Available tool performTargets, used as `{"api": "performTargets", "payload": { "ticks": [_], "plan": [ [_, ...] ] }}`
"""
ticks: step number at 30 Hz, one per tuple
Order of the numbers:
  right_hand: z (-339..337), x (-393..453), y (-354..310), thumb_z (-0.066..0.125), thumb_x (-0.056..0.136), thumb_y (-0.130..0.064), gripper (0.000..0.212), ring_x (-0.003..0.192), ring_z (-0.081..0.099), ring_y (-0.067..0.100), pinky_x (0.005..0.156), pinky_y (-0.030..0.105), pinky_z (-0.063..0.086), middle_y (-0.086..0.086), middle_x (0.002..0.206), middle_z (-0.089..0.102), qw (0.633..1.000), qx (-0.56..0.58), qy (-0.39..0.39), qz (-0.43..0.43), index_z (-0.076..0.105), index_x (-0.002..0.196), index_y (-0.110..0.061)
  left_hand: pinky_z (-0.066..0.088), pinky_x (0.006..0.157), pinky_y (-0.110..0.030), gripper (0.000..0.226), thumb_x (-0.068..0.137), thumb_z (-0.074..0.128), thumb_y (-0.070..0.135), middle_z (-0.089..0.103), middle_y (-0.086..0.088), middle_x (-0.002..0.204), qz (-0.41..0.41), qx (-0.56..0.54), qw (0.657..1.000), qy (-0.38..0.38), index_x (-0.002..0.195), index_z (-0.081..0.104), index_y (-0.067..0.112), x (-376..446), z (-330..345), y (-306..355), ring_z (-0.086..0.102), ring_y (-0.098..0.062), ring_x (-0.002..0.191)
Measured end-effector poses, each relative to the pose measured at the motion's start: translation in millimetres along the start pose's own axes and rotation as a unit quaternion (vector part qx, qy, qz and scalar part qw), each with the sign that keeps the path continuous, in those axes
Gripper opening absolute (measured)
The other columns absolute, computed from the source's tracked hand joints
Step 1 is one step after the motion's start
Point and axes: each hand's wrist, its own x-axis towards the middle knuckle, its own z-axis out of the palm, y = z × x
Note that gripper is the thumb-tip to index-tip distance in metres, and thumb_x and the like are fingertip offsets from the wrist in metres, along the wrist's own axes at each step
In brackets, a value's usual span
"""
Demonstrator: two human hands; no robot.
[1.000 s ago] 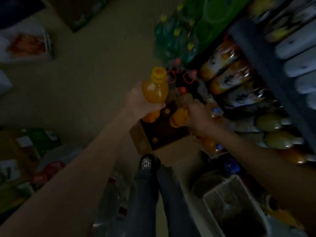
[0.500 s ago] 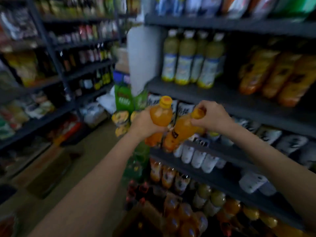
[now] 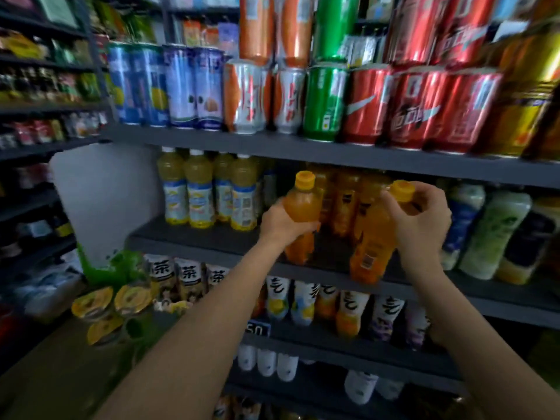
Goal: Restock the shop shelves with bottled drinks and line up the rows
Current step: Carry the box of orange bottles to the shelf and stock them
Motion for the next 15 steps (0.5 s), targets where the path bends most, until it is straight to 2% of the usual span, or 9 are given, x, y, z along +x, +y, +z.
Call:
{"api": "performTargets", "payload": {
  "ticks": [4, 6, 9, 12, 15],
  "plan": [
    [13.1, 13.7, 30.0, 0.071, 0.081, -0.026, 0.028, 0.09, 0.047, 0.006, 0.077, 0.005, 0.04, 0.004, 0.103, 0.049, 0.999, 0.016, 0.048, 0.015, 0.053, 0.1, -0.014, 0.046, 0.091, -0.03, 0.067, 0.064, 0.082, 0.034, 0.061, -0.004, 0.117, -0.001, 0.012, 1.0, 0.007, 0.121, 0.053, 0.015, 25.1, 31.7, 6.8, 0.056, -0.02, 0.111],
    [22.1, 17.6, 34.5, 0.069, 0.082, -0.026, 0.036, 0.091, 0.046, 0.007, 0.077, 0.003, 0.038, 0.007, 0.108, 0.049, 0.998, 0.013, 0.045, 0.032, 0.056, 0.108, -0.006, 0.042, 0.092, -0.03, 0.069, 0.067, 0.081, 0.032, 0.058, -0.006, 0.122, 0.004, 0.009, 1.0, 0.005, 0.125, 0.047, 0.015, 29.5, 41.5, 8.1, 0.054, -0.022, 0.114],
    [39.0, 34.8, 38.0, 0.068, 0.082, -0.029, 0.049, 0.109, 0.048, 0.016, 0.096, 0.017, 0.039, 0.009, 0.126, 0.043, 0.998, -0.002, -0.013, 0.068, 0.052, 0.122, -0.005, 0.04, 0.094, -0.031, 0.071, 0.072, 0.077, 0.034, 0.056, -0.007, 0.126, 0.005, 0.018, 1.0, 0.01, 0.13, 0.041, 0.014, 37.5, 53.5, 11.3, 0.051, -0.023, 0.118],
    [52.0, 28.5, 53.1, 0.072, 0.079, -0.026, 0.077, 0.128, 0.037, 0.026, 0.102, 0.028, 0.033, 0.013, 0.143, 0.028, 0.984, -0.007, -0.128, 0.121, 0.029, 0.143, -0.017, 0.042, 0.097, -0.037, 0.069, 0.077, 0.073, 0.029, 0.055, -0.01, 0.126, 0.011, 0.037, 0.999, 0.004, 0.133, 0.035, 0.014, 39.7, 57.9, 4.8, 0.051, -0.027, 0.118],
    [54.0, 5.3, 79.4, 0.075, 0.075, -0.012, 0.097, 0.131, 0.036, 0.028, 0.105, 0.04, 0.034, 0.014, 0.143, 0.031, 0.975, -0.019, -0.199, 0.094, 0.013, 0.147, -0.024, 0.042, 0.098, -0.039, 0.069, 0.08, 0.07, 0.024, 0.055, -0.01, 0.127, 0.02, 0.044, 0.999, 0.011, 0.137, 0.031, 0.017, 37.6, 60.7, -7.6, 0.051, -0.026, 0.118]
  ]
}}
